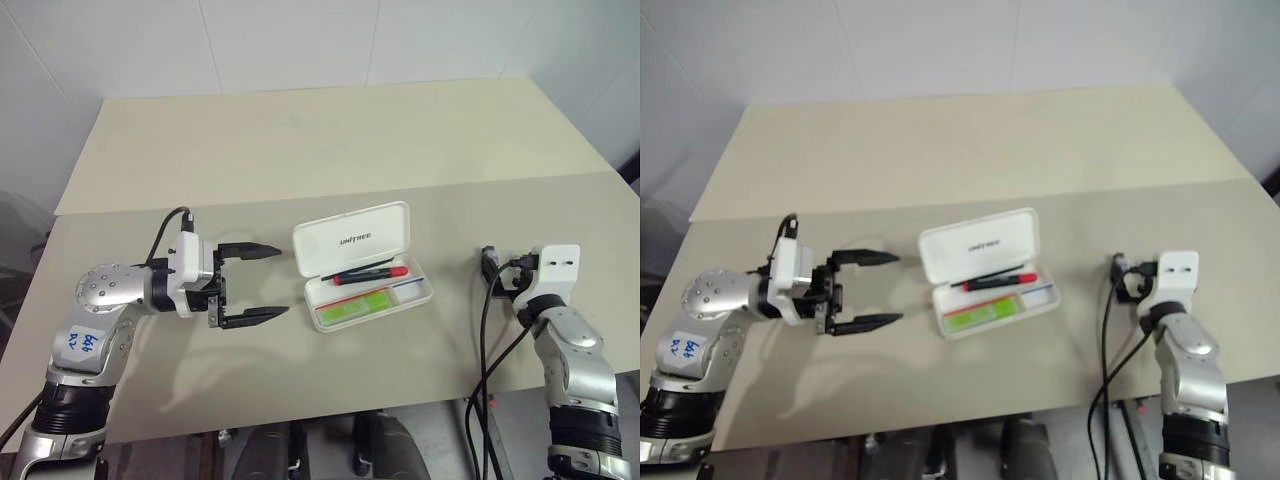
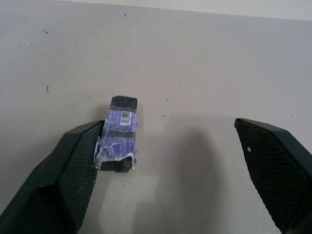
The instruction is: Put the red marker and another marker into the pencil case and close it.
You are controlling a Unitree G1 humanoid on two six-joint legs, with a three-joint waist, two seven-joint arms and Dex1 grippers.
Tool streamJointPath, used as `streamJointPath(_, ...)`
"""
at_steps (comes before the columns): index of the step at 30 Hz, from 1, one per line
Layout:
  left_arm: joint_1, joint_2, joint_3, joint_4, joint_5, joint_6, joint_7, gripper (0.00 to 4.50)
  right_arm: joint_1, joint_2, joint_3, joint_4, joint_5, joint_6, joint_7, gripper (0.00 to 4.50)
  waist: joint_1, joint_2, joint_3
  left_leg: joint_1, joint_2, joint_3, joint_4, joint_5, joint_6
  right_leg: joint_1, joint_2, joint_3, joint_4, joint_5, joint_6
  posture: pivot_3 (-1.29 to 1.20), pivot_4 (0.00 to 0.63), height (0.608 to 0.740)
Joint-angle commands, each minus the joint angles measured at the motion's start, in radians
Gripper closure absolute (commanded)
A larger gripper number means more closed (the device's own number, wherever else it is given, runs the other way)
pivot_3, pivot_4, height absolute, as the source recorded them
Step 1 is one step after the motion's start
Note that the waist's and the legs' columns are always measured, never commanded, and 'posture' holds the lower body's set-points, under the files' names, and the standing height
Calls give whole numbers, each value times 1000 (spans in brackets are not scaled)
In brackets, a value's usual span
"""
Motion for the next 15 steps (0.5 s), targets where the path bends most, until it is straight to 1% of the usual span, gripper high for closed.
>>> streamJointPath(1, 14, 12, 24, -52, -25, 6, 15, 14, -12, 2, 7, -22, 6, -5, -1, 0, 0, 0, 0, 0, 0, 0, 0, -1, -2, 0, 0, 0, 0, 0, 0, 0, 150, 740)
streamJointPath(4, 27, 8, 21, -68, -25, 10, 26, 14, -5, 10, 51, -57, -4, 24, 3, 0, 0, 0, 0, 0, 0, 0, 0, -2, -4, 0, 0, 0, 0, 0, 0, 0, 150, 740)
streamJointPath(7, 32, 6, 17, -78, -26, 15, 34, 0, -5, 21, 67, -66, -8, 35, -6, 642, -2, 0, 0, 0, 0, 0, 0, -2, -4, 0, 0, 0, 0, 0, 0, 0, 150, 740)
streamJointPath(8, 31, 6, 16, -78, -26, 15, 35, 0, -6, 23, 74, -64, -15, 41, -13, 924, -2, 0, 0, 0, 0, 0, 0, -2, -4, 0, 0, 0, 0, 0, 0, 0, 150, 740)
streamJointPath(11, 28, 6, 12, -77, -26, 14, 36, 0, -10, 23, 82, -61, -27, 50, -25, 2118, -1, 0, 0, 0, 0, 0, 0, -2, -5, 0, 0, 0, 1, 0, 0, 0, 150, 740)
streamJointPath(12, 26, 7, 12, -75, -25, 14, 36, 0, -12, 21, 82, -60, -31, 55, -30, 2420, -1, 0, 0, 0, 0, 0, 0, -2, -4, 0, 0, 0, 0, 0, 0, 0, 150, 740)
streamJointPath(13, 25, 7, 11, -75, -25, 14, 36, 0, -13, 19, 82, -60, -33, 59, -33, 2843, -1, 0, 0, 0, 0, 0, 0, -2, -5, 0, 0, 0, 0, 0, 0, 0, 150, 740)
streamJointPath(15, 24, 6, 10, -74, -24, 13, 35, 0, -17, 12, 79, -57, -40, 75, -42, 3506, 1, 0, 0, 0, 0, 0, 0, -2, -5, 0, 0, 1, 0, 0, 0, 0, 150, 740)
